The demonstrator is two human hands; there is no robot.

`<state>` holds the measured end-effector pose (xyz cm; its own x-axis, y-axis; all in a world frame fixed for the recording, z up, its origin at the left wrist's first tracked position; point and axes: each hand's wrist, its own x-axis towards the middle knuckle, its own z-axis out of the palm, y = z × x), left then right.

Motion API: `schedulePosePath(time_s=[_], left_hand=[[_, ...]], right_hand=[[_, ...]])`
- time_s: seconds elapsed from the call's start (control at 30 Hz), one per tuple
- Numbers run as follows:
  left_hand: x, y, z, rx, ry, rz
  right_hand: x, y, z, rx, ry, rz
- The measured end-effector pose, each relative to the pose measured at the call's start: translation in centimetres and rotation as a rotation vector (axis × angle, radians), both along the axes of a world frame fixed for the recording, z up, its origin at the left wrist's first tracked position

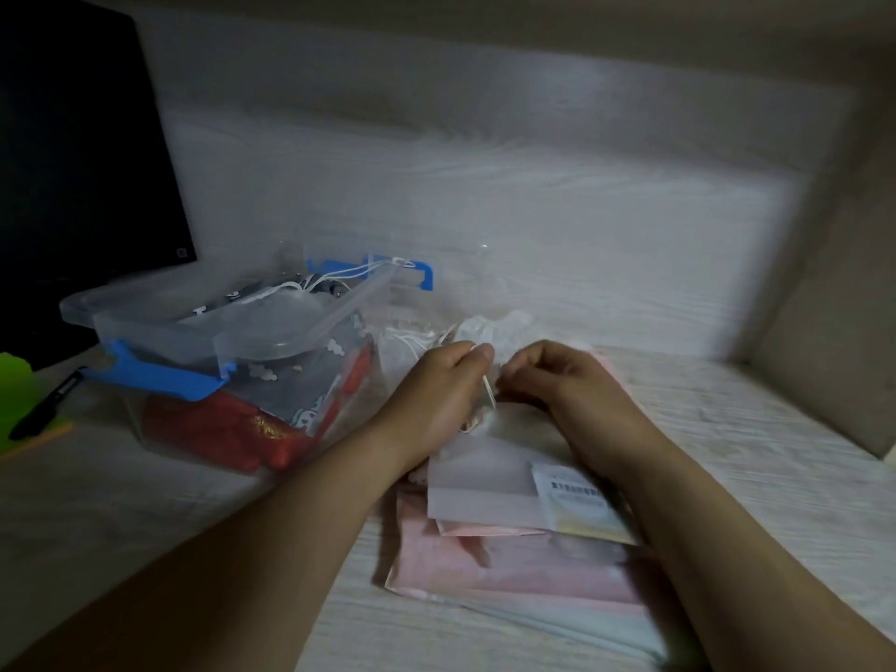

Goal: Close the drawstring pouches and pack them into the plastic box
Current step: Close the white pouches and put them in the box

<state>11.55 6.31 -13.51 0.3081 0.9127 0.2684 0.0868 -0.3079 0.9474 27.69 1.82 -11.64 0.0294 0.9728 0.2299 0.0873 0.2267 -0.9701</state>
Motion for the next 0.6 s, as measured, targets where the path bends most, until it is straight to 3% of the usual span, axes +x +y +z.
schedulePosePath(time_s=[0.1, 0.17, 0.37, 0.5, 0.6], left_hand=[[-0.2, -0.2, 0.1, 0.029, 0.01, 0.007], [-0.1, -0.3, 0.2, 0.056, 0.024, 0.023], [0.0, -0.7, 0.6, 0.112, 0.051, 0.054], [-0.5, -0.9, 1.4, -0.079, -0.102, 0.071], [-0.9, -1.6, 1.8, -0.127, -0.169, 0.089]], right_hand=[[-0.2, -0.1, -0.7, 0.004, -0.196, 0.084], [-0.3, 0.1, -0.7, 0.01, -0.193, 0.081], [-0.3, 0.2, -0.9, -0.074, 0.007, 0.116], [0.1, 0.0, -0.5, -0.17, 0.317, 0.158], [0.0, 0.0, -0.5, -0.207, 0.348, 0.166]])
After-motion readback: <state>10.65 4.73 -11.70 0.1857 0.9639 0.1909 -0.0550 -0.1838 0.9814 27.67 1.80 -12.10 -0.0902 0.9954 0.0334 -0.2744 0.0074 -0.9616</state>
